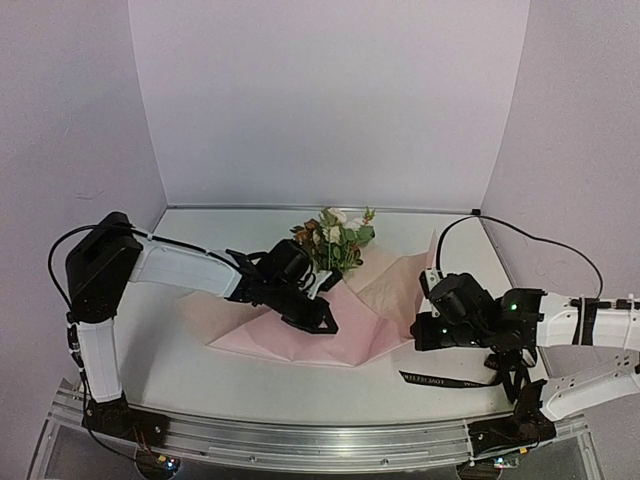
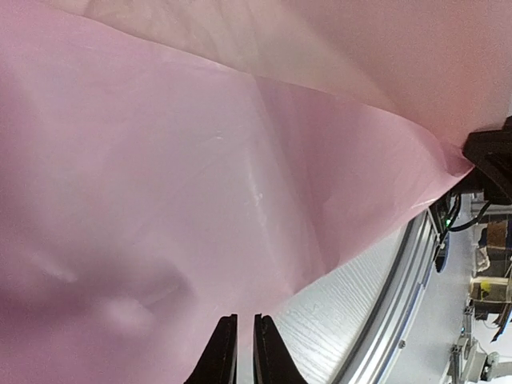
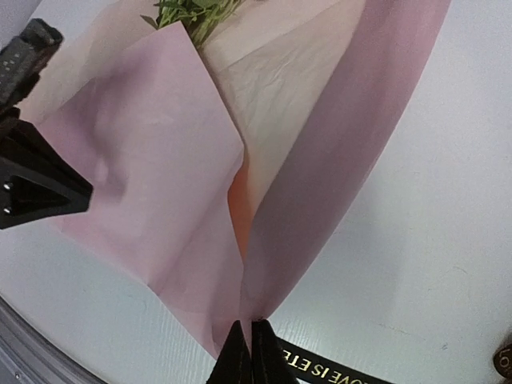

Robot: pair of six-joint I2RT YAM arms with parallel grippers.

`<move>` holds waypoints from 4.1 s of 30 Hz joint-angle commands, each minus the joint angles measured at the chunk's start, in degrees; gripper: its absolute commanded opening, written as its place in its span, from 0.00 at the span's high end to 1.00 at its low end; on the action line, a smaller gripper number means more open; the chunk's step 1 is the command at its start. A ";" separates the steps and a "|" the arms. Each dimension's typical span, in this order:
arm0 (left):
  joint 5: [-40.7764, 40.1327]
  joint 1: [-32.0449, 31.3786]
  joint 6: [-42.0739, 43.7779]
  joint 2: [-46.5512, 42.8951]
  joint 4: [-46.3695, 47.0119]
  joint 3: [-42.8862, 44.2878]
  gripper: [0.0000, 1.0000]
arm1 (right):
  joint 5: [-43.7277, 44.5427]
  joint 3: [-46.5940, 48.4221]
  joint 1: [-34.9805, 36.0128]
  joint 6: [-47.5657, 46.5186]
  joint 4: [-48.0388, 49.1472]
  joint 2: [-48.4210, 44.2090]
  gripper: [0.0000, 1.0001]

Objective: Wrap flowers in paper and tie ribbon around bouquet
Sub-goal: Fold the one-fourth-folded wrapping paper at the center of the board, then pass from the right arm to the left

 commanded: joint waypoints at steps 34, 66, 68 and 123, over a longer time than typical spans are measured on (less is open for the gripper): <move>-2.30 6.56 -2.98 -10.44 -5.18 -21.21 0.98 | -18.69 12.06 -16.43 -10.64 -15.41 3.99 1.00; 2.06 10.62 -4.25 -16.66 -8.42 -14.97 0.89 | -33.21 33.68 -9.26 5.96 2.44 40.38 1.00; 5.41 13.23 -5.27 -16.90 -7.57 -11.92 0.85 | -33.87 33.43 -9.25 5.76 3.55 40.86 1.00; 21.26 20.88 12.45 17.47 -21.08 32.47 1.00 | -40.35 36.97 -9.84 -13.01 -5.94 42.98 0.81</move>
